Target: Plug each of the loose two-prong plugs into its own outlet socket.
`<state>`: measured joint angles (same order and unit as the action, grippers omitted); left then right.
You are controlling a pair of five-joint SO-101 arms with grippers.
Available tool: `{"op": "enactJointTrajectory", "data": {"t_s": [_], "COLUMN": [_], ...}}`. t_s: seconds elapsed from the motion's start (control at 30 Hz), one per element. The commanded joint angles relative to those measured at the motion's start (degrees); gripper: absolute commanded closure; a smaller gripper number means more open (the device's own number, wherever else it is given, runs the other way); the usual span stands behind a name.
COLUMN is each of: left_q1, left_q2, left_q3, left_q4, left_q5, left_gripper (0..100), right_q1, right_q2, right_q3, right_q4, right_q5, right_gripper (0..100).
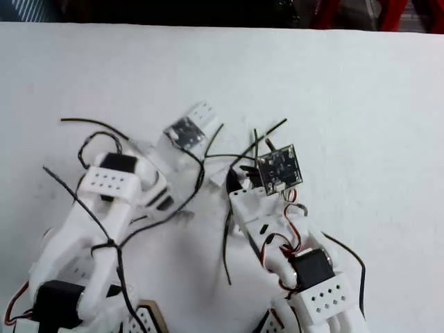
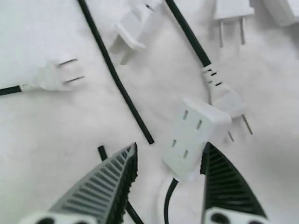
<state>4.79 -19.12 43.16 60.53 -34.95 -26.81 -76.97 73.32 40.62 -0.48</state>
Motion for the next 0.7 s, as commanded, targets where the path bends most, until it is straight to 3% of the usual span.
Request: {"op": "enactJointTrajectory", "data": {"t_s": [0.0, 0.2, 0.43, 0.67], "left_q1": [-2.2, -2.7, 5.2, 5.1], "left_q2": [0.0, 0.6, 0.5, 0.4], "left_q3": [-4.6, -2.2, 4.0, 3.5], "left_q4": [0.0, -2.3, -2.6, -3.4], "left_q5": [0.0, 0.0, 0.4, 0.4], "left_gripper": [77, 77, 77, 77], "right_q1": [0.6, 0.6, 0.6, 0.6], "right_q2": [-0.7, -0.7, -0.7, -0.7], "right_q3": [-0.4, -0.4, -0.4, -0.4], "right_q4": [-0.8, -0.8, -0.9, -0.9], "right_q5": [0.0, 0.0, 0.0, 0.0], "right_gripper": [98.1, 98.1, 98.1, 98.1]}}
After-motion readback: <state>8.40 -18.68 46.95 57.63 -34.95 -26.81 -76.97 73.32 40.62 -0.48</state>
